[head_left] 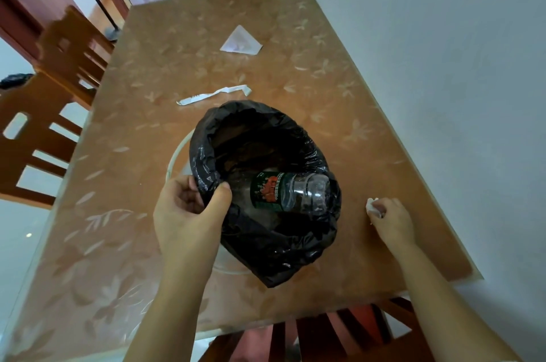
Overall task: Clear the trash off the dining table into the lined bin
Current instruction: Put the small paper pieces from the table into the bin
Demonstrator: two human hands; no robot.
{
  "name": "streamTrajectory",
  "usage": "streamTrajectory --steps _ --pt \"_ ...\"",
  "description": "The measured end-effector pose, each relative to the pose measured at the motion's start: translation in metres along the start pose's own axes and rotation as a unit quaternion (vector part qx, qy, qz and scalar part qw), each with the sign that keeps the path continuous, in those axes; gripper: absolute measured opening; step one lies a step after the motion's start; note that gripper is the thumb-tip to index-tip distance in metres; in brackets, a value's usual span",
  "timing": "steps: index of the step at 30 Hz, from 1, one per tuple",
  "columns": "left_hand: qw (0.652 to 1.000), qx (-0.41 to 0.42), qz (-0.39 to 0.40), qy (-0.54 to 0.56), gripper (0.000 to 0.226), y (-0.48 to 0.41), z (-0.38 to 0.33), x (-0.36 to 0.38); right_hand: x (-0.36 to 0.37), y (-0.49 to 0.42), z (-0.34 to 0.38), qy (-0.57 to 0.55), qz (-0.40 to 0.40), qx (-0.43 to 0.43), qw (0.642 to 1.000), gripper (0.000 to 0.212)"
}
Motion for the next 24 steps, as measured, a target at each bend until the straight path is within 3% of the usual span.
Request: streamTrajectory --steps 8,14,19,24 --pt "1.0 -0.018 0.003 0.02 0.027 0.006 0.001 0.001 0.001 0.015 -0.006 -0.054 0.017 0.02 0.998 0.012" --pt "0.999 -0.022 0.016 0.034 0.024 0.008 0.004 -0.002 -0.034 0.047 0.016 -0.193 -0.051 0.006 0.98 0.006" --pt "1.0 -0.009 0.017 0.02 0.027 0.008 0.004 -0.008 -0.072 0.085 0.056 -0.267 -0.095 -0.058 0.957 0.016" --pt "0.999 -0.008 0.028 0.016 0.031 0.014 0.007 -0.015 -0.089 0.12 0.113 -0.256 -0.087 -0.152 0.951 0.012"
Point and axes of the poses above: each hand's wrist, its own y-axis away from the middle knuckle, its own x-axis out of the palm, z = x × y, the point moved 8 cm from there along -y, towards the middle knuckle, and after that the axes turned 5 degrees about x, right-handed, at the moved point
